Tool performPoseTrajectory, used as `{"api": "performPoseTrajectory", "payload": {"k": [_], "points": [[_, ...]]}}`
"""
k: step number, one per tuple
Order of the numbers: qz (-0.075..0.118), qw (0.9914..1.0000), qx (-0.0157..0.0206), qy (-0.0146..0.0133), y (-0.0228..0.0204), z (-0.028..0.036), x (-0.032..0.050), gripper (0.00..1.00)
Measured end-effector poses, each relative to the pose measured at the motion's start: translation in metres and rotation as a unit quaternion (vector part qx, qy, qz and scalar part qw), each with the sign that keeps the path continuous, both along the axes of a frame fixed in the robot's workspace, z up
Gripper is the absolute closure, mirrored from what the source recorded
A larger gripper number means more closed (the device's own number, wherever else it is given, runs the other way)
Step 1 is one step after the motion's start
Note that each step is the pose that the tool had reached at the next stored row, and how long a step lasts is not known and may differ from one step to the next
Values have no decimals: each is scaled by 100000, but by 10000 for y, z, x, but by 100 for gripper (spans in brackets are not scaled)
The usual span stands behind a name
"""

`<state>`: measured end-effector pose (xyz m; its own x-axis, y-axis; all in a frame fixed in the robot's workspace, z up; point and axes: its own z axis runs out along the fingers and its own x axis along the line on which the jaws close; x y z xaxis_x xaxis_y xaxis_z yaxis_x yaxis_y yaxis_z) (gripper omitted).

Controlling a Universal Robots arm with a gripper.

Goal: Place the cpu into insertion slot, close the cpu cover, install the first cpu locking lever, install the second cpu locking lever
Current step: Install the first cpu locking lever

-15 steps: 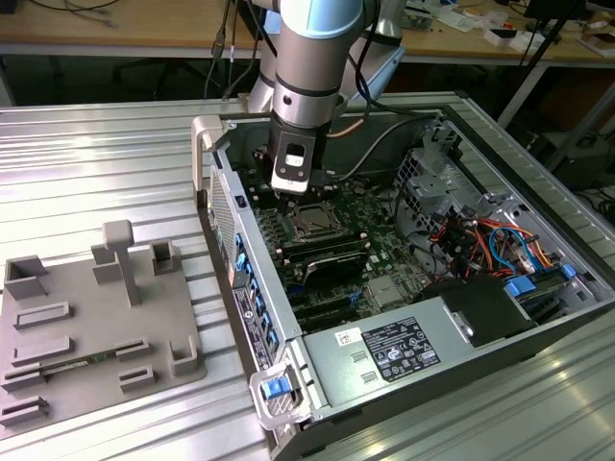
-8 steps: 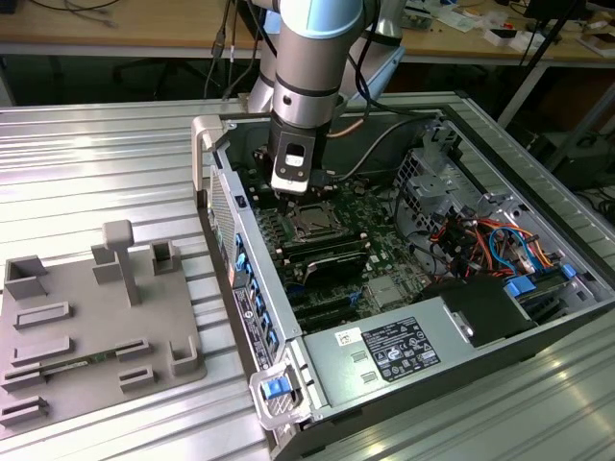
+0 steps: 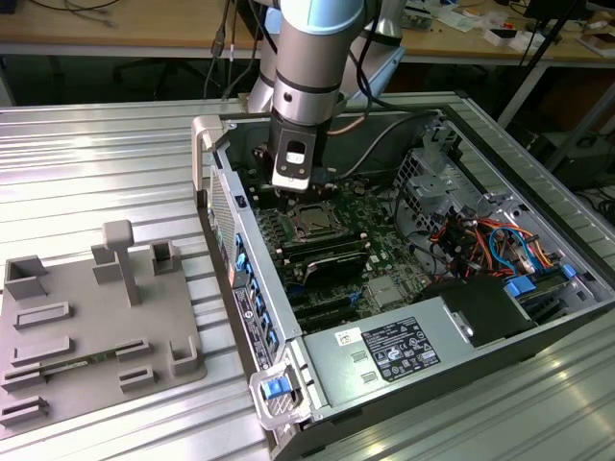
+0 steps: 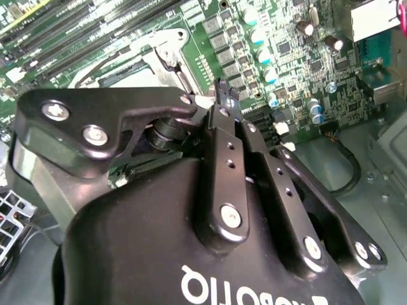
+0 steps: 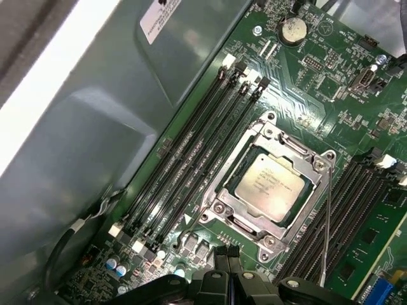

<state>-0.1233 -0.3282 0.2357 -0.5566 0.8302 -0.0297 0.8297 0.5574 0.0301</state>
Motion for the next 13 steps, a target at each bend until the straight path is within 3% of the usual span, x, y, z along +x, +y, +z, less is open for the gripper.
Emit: {"api": "performPoseTrajectory", "payload": {"k": [9, 11, 13], "points": [[1955, 99981, -9, 6, 0, 10, -40, 89], [2176, 99976, -6, 5, 0, 31, -43, 89], [2246, 99975, -4, 4, 0, 91, -45, 89]]}}
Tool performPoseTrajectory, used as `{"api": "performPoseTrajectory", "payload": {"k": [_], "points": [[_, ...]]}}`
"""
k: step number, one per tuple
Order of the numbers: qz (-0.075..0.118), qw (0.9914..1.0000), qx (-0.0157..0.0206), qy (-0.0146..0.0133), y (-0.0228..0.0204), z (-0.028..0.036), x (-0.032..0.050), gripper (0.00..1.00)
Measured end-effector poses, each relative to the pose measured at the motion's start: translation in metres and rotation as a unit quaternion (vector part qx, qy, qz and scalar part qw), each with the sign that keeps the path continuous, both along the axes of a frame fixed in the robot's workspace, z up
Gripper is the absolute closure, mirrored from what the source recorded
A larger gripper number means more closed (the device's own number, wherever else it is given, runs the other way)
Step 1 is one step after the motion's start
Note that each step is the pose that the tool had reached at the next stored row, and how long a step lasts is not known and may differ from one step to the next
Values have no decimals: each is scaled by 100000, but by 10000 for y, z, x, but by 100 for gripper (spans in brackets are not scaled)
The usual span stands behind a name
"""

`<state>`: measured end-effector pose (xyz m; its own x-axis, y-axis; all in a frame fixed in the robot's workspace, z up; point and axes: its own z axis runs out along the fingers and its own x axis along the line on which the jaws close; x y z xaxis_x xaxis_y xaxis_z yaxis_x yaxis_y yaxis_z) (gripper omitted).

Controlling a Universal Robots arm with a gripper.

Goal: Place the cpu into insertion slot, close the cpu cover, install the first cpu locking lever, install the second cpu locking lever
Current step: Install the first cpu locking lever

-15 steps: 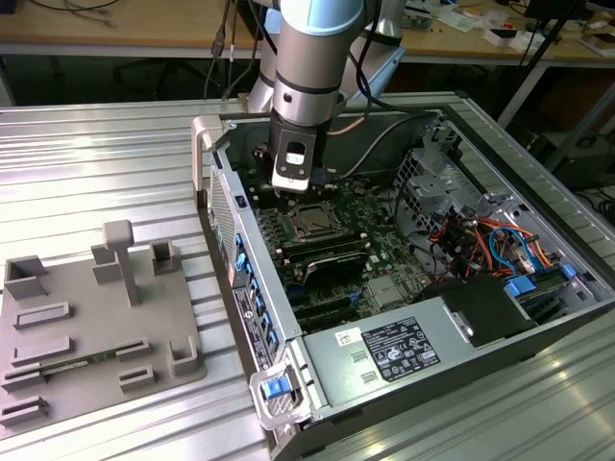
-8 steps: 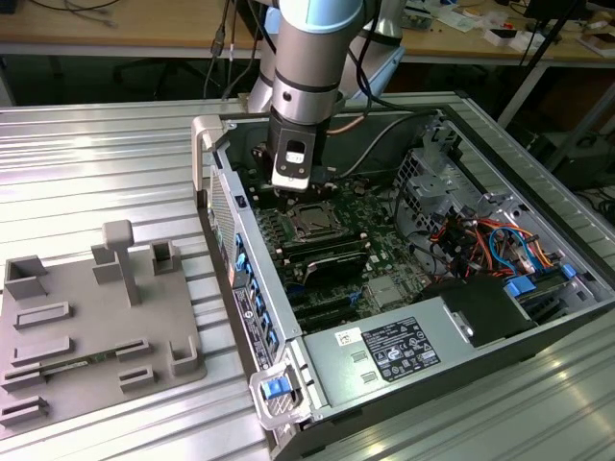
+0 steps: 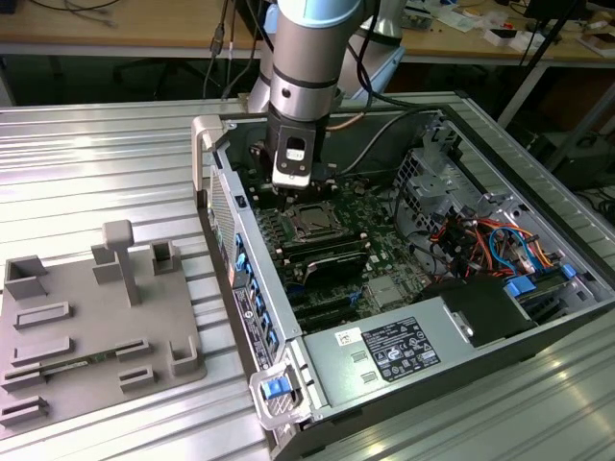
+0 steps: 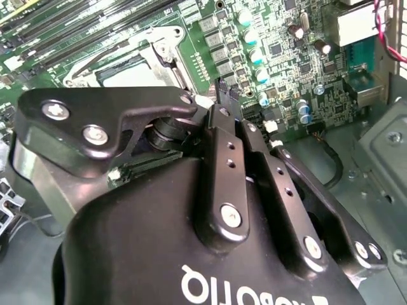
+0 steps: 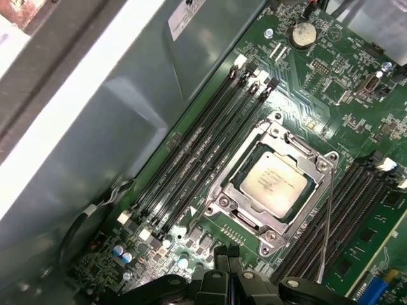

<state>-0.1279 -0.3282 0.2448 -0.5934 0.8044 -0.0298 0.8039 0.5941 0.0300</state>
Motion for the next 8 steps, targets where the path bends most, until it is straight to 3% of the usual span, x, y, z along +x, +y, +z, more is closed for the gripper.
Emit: {"api": "performPoseTrajectory", "payload": {"k": [3, 8], "points": [[34, 100000, 1, -1, 0, 81, -1, 89], [815, 99997, 9, -9, 0, 106, -1, 89]]}}
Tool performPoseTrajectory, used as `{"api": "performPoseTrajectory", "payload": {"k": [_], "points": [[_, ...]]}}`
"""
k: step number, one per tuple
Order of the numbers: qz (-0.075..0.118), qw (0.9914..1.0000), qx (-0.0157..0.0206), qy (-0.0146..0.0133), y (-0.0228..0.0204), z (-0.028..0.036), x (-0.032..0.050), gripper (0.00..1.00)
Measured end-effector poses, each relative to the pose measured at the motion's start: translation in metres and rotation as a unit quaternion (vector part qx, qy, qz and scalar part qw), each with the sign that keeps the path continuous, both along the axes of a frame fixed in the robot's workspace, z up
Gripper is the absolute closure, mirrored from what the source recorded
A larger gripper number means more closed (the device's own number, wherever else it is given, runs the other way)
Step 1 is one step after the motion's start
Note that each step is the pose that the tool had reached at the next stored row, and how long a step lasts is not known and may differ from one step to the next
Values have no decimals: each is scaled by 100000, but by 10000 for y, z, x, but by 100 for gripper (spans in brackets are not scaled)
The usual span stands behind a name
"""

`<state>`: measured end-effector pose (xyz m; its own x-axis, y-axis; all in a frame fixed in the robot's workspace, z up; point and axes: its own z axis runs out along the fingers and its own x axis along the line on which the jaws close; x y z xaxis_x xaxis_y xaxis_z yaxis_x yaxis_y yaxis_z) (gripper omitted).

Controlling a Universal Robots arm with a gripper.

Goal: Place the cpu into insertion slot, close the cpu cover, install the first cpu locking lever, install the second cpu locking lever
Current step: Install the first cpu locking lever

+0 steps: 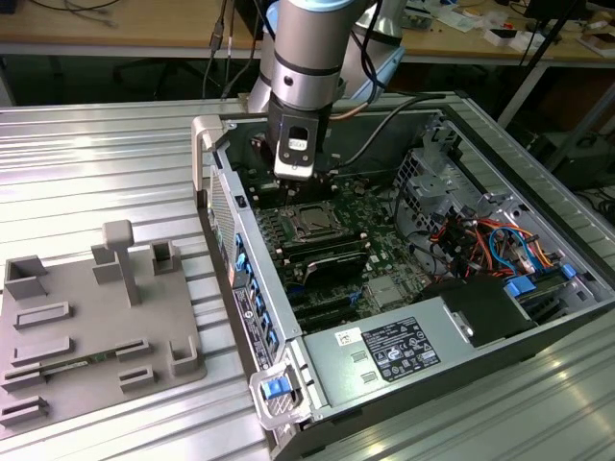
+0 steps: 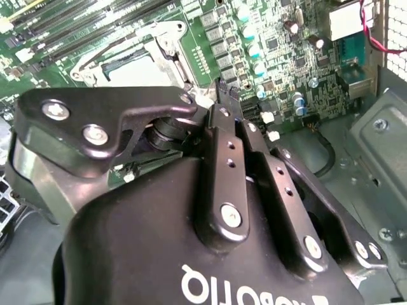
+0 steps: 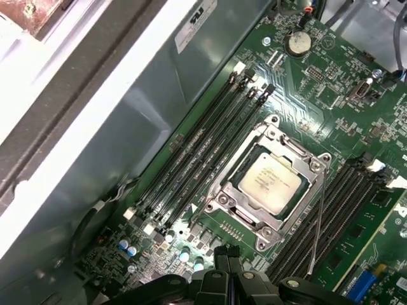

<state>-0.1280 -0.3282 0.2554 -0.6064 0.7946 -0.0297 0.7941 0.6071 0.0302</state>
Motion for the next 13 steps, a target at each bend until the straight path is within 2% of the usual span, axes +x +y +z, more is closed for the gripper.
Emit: {"api": "performPoseTrajectory", "payload": {"k": [3, 7, 13], "points": [[2584, 99967, -14, 16, 0, 1, 0, 89], [6588, 99783, -12, 8, 0, 1, 0, 89], [6594, 99782, -9, 8, 0, 1, -1, 89]]}}
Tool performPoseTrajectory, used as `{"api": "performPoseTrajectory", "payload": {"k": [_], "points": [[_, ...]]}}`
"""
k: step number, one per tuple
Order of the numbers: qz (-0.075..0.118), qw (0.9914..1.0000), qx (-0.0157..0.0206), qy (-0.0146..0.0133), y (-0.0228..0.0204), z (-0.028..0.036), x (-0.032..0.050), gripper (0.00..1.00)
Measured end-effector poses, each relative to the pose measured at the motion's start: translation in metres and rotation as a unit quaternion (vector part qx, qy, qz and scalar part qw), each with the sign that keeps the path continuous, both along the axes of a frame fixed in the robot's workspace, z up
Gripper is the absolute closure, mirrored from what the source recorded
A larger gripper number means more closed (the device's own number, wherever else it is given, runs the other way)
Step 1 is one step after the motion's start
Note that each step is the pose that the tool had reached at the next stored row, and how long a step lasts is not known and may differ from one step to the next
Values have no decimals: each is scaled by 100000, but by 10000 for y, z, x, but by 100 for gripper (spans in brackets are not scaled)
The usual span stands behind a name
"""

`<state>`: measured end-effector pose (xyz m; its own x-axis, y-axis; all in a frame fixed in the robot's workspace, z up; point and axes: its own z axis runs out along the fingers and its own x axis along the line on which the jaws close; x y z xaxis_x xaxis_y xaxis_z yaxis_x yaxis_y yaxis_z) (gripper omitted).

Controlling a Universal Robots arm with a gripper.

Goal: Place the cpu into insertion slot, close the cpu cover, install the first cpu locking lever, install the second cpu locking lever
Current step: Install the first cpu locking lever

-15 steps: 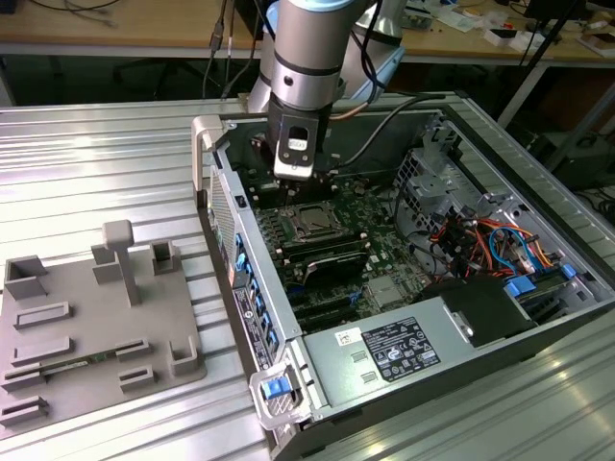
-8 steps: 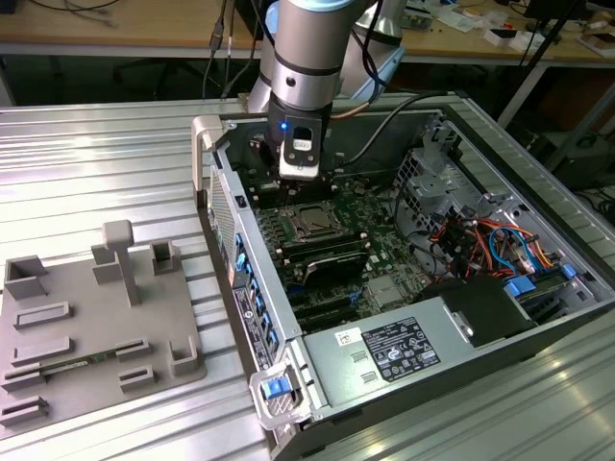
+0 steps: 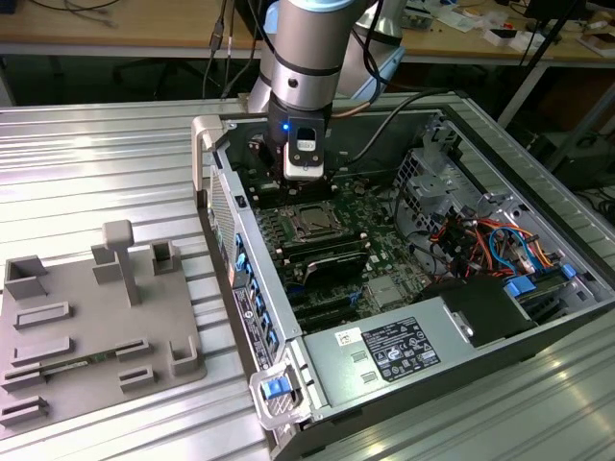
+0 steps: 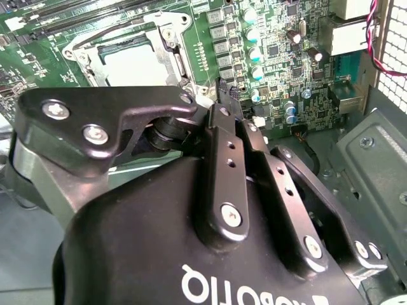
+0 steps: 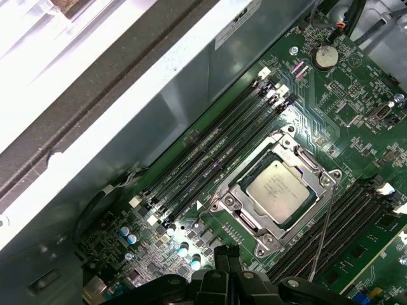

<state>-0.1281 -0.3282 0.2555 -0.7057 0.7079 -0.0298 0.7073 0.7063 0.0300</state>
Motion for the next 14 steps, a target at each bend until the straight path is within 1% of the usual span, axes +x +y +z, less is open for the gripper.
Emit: {"api": "performPoseTrajectory", "payload": {"k": [9, 11, 13, 14], "points": [[161, 100000, -3, -2, 0, 0, -1, 89], [927, 99996, 0, 2, 0, 0, -1, 89], [2374, 99972, 0, 1, 0, 0, -1, 89], [3382, 99943, -1, 2, 0, 0, -1, 89]]}}
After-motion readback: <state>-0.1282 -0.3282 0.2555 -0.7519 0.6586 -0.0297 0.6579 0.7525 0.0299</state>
